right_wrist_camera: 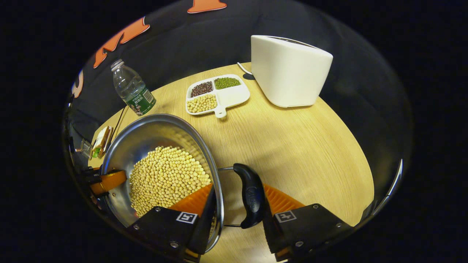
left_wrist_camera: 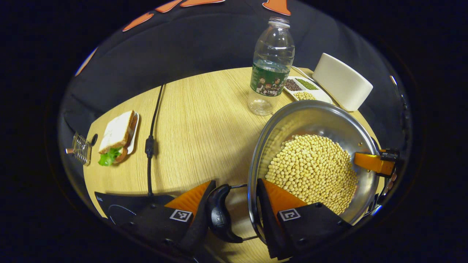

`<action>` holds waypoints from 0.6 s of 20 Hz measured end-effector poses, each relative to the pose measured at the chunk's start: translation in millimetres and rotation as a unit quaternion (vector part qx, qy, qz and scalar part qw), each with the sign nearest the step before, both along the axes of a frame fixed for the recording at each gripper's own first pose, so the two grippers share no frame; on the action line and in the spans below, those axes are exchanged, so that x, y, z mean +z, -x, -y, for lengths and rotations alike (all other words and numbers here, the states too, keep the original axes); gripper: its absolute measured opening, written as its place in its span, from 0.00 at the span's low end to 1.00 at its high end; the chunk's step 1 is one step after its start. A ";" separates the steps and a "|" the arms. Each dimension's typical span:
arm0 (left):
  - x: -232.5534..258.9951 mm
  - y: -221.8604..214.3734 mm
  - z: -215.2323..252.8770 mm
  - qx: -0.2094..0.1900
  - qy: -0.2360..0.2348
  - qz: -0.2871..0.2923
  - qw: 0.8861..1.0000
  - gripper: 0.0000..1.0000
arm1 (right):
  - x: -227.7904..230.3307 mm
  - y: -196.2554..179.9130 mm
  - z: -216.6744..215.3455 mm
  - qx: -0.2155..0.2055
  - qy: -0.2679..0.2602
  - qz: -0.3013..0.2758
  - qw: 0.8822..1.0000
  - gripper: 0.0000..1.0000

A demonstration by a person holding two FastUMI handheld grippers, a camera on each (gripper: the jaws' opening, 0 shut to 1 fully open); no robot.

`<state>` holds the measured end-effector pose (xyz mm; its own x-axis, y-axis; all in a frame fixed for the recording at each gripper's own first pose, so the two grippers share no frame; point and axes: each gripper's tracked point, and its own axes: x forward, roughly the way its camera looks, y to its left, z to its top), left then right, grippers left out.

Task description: First push the handle of the pot to place it horizontally, then grasp the pot with both hands and set it on the induction cooktop.

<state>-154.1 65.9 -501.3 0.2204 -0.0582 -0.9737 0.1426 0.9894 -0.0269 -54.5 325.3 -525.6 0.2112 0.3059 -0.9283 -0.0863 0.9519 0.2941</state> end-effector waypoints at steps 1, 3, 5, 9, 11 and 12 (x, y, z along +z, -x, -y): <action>5.4 6.7 -2.2 0.012 0.000 -0.003 1.000 0.69 | -1.0 0.6 -2.4 -0.001 -0.005 -0.003 1.000 0.62; 15.3 14.6 -7.6 0.038 -0.001 -0.001 0.999 0.68 | -0.7 -1.6 -3.5 -0.002 -0.013 -0.003 1.000 0.60; 26.1 19.7 -11.7 0.045 -0.005 0.001 0.999 0.68 | -1.8 -2.9 -4.9 0.002 -0.016 0.005 1.000 0.60; 57.2 9.6 -21.4 0.031 -0.020 0.035 0.999 0.70 | 0.7 -7.6 -5.8 0.002 -0.026 0.021 0.999 0.60; 71.8 7.9 -25.0 0.038 -0.020 0.047 0.998 0.69 | 3.7 -9.8 -6.7 0.002 -0.030 0.033 0.999 0.60; 79.3 6.0 -27.3 0.044 -0.019 0.052 0.997 0.70 | 5.7 -11.4 -7.0 0.005 -0.030 0.040 0.999 0.60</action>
